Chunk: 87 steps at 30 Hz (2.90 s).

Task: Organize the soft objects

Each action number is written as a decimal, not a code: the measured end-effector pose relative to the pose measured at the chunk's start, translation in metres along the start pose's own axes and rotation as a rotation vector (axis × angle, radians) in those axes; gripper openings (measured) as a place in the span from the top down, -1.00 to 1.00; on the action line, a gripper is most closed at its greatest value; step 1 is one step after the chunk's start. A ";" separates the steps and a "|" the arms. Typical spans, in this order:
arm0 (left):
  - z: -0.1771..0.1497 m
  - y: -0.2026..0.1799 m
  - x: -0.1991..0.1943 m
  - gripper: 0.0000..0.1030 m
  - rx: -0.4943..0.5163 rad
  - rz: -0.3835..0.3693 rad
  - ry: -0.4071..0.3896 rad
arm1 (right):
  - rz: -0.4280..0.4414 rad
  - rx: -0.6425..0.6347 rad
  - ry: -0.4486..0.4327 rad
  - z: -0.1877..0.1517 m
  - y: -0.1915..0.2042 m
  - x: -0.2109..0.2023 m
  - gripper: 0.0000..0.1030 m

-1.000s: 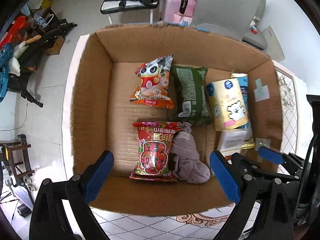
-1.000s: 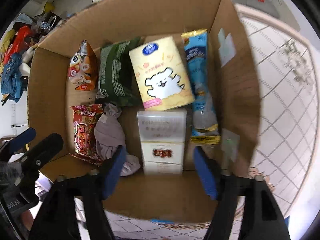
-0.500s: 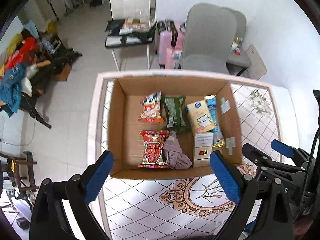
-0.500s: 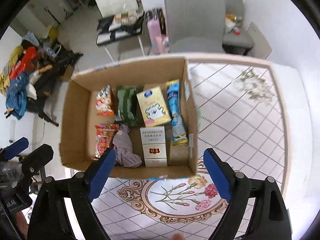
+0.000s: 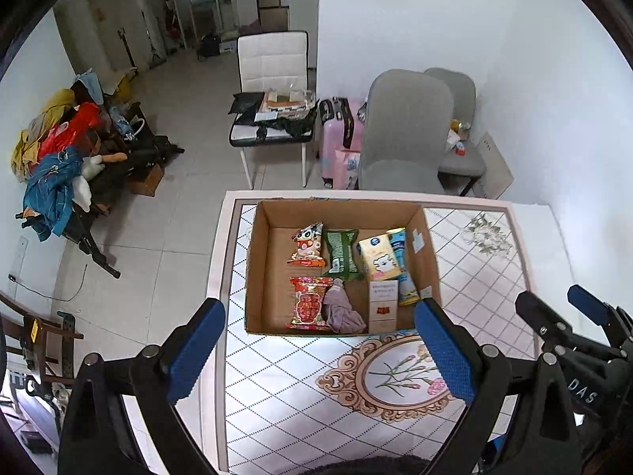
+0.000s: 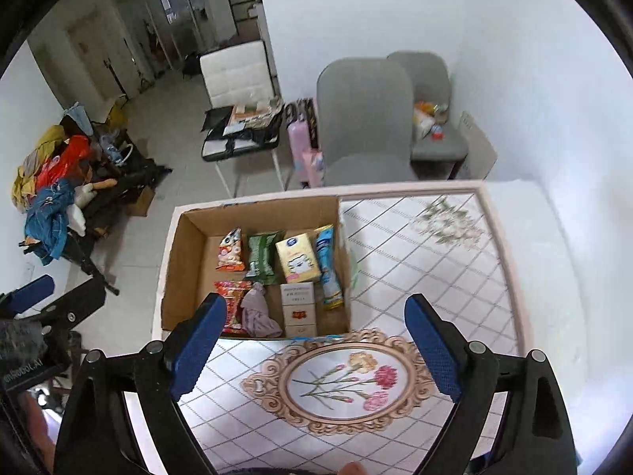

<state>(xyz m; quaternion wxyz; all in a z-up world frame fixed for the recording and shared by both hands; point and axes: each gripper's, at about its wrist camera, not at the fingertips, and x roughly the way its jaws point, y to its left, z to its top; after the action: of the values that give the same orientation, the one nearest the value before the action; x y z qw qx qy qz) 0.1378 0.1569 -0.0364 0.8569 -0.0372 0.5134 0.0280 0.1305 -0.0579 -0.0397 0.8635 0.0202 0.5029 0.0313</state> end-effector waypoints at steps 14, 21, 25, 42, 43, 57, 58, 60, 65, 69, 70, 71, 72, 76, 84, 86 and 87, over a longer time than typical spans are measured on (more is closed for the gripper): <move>-0.040 -0.006 -0.067 -0.91 -0.037 0.029 -0.070 | -0.008 -0.047 -0.074 -0.033 -0.006 -0.095 -0.81; -0.053 -0.007 -0.077 -0.91 -0.032 0.043 -0.075 | 0.003 -0.060 -0.082 -0.043 -0.004 -0.111 -0.81; -0.056 -0.006 -0.080 -0.91 -0.032 0.046 -0.078 | -0.002 -0.062 -0.081 -0.045 -0.005 -0.111 -0.81; -0.062 -0.005 -0.081 -0.91 -0.026 0.057 -0.079 | -0.041 -0.043 -0.089 -0.048 -0.010 -0.119 -0.81; -0.062 -0.005 -0.081 -0.91 -0.027 0.057 -0.077 | -0.042 -0.041 -0.089 -0.048 -0.011 -0.119 -0.81; -0.061 -0.004 -0.081 -0.91 -0.024 0.054 -0.076 | -0.042 -0.036 -0.091 -0.049 -0.009 -0.123 -0.81; -0.061 -0.003 -0.081 -0.91 -0.024 0.053 -0.075 | -0.040 -0.037 -0.090 -0.049 -0.010 -0.122 -0.81; -0.059 -0.001 -0.081 -0.91 -0.021 0.051 -0.072 | -0.040 -0.038 -0.090 -0.049 -0.009 -0.123 -0.81; -0.057 0.002 -0.080 -0.91 -0.016 0.048 -0.066 | -0.038 -0.041 -0.080 -0.050 -0.007 -0.122 -0.81; -0.058 0.003 -0.079 -0.91 -0.015 0.045 -0.062 | -0.034 -0.040 -0.072 -0.050 -0.006 -0.120 -0.81; -0.058 0.003 -0.078 -0.91 -0.014 0.045 -0.061 | -0.032 -0.040 -0.070 -0.049 -0.006 -0.119 -0.81; -0.059 0.003 -0.078 -0.91 -0.013 0.045 -0.060 | -0.031 -0.039 -0.066 -0.049 -0.007 -0.118 -0.81; -0.058 0.003 -0.078 -0.91 -0.015 0.045 -0.061 | -0.031 -0.039 -0.065 -0.048 -0.007 -0.117 -0.81; -0.059 0.003 -0.078 -0.91 -0.014 0.043 -0.059 | -0.029 -0.040 -0.061 -0.049 -0.006 -0.116 -0.81; -0.061 0.003 -0.074 -0.91 -0.008 0.040 -0.051 | -0.029 -0.041 -0.056 -0.049 -0.006 -0.113 -0.81; -0.060 0.002 -0.074 -0.91 -0.007 0.040 -0.054 | -0.028 -0.039 -0.057 -0.049 -0.006 -0.113 -0.81; -0.059 0.002 -0.073 -0.91 -0.007 0.041 -0.054 | -0.028 -0.040 -0.057 -0.049 -0.006 -0.114 -0.81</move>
<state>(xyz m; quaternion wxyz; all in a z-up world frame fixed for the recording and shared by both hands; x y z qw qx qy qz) 0.0512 0.1529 -0.0004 0.8695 -0.0287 0.4907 0.0483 0.0320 -0.0718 0.0341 0.8781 -0.0034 0.4777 0.0285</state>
